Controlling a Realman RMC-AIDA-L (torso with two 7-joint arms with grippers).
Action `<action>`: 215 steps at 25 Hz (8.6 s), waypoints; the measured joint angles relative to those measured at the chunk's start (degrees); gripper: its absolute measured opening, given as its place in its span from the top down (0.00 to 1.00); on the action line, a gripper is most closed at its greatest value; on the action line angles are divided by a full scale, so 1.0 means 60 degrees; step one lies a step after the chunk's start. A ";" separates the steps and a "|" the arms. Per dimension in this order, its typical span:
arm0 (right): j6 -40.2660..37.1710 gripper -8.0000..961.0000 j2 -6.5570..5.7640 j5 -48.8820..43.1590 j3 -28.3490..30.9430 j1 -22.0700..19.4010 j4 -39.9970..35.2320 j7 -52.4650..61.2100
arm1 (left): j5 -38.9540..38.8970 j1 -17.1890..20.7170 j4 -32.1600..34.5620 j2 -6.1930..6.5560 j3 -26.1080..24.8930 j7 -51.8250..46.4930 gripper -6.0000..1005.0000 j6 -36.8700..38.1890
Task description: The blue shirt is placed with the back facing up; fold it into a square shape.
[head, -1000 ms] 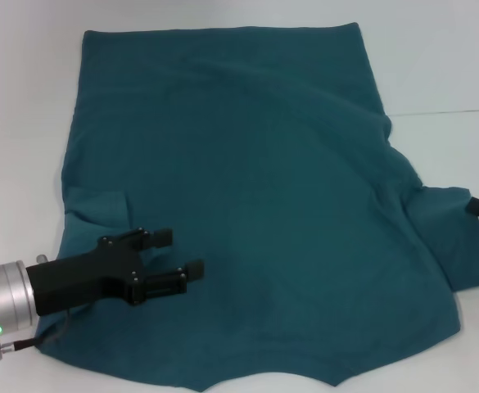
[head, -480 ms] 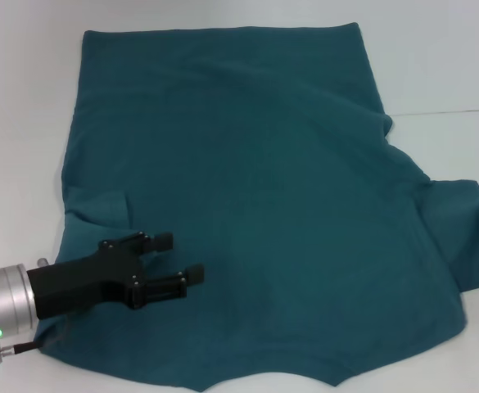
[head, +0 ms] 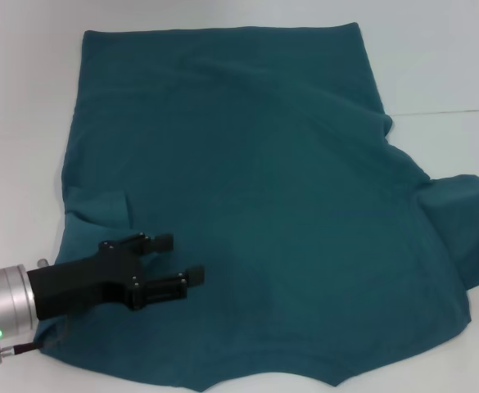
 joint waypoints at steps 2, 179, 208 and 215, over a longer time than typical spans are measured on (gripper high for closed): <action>0.0039 0.99 -0.0022 -0.0001 0.0000 0.0006 -0.0039 -0.0009 | 0.0000 0.0000 -0.0005 -0.0007 0.0006 -0.0002 0.12 0.0001; -0.3680 0.05 -0.0217 0.0475 -0.1964 0.1635 0.0077 -0.0145 | 0.4591 0.0103 0.1982 0.0673 -0.1614 -0.5870 0.12 0.0640; -0.3750 0.05 -0.0216 0.0479 -0.1845 0.1637 0.0051 -0.0144 | 0.5258 0.0149 0.2083 0.0613 -0.1140 -0.6280 0.12 0.0795; -0.3766 0.05 -0.0216 0.0498 -0.1846 0.1637 0.0050 -0.0144 | 0.5158 -0.0149 0.2009 0.0572 -0.0947 -0.6282 0.12 0.1232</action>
